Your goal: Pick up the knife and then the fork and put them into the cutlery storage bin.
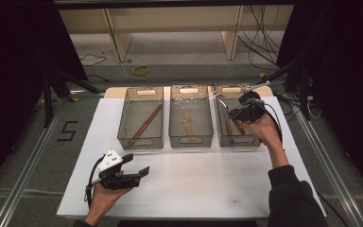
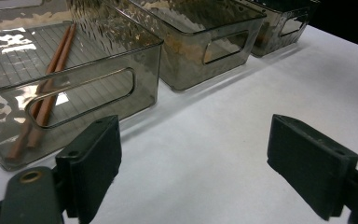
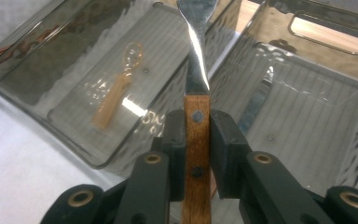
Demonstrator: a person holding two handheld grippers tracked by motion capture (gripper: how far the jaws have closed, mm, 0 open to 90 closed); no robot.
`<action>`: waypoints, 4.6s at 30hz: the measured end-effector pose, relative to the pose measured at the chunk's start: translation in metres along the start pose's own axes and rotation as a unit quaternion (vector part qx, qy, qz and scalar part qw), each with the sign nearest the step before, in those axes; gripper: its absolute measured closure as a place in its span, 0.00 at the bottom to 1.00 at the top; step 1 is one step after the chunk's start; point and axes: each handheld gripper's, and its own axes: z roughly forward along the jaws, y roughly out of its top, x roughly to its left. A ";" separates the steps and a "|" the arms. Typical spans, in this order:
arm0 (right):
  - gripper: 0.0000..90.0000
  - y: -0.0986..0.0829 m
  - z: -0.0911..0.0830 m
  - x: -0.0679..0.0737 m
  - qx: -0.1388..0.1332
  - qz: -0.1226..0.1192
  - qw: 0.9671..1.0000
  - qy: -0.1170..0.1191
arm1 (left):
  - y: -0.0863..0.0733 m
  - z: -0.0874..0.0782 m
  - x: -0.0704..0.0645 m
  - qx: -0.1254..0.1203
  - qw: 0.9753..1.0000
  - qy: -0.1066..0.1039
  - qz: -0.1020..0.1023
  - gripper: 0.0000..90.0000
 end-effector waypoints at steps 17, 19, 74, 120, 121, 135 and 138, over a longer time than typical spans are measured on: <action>0.86 0.004 0.011 -0.025 0.015 0.043 0.999 -0.030 | 0.000 0.000 0.000 0.000 1.000 0.000 0.000 0.19; 0.86 0.004 0.013 -0.027 0.018 0.046 0.998 -0.032 | 0.000 0.000 0.000 0.000 1.000 0.000 0.001 0.19; 0.86 -0.016 0.048 -0.037 0.094 0.071 0.992 -0.053 | 0.000 0.000 0.000 0.000 1.000 0.000 0.000 0.19; 0.39 -0.036 0.007 0.021 -0.047 0.034 0.998 0.034 | 0.000 0.000 0.000 0.002 1.000 0.000 0.001 0.19; 0.39 -0.038 0.006 0.024 -0.050 0.036 0.997 0.037 | 0.000 0.000 0.000 0.002 1.000 0.000 0.000 0.19; 0.34 -0.071 -0.005 0.049 -0.099 0.034 0.990 0.091 | 0.000 0.002 0.001 0.005 1.000 -0.003 -0.005 0.19; 0.33 -0.080 -0.005 0.053 -0.107 0.032 0.989 0.095 | 0.000 0.001 0.001 0.005 1.000 -0.003 -0.007 0.19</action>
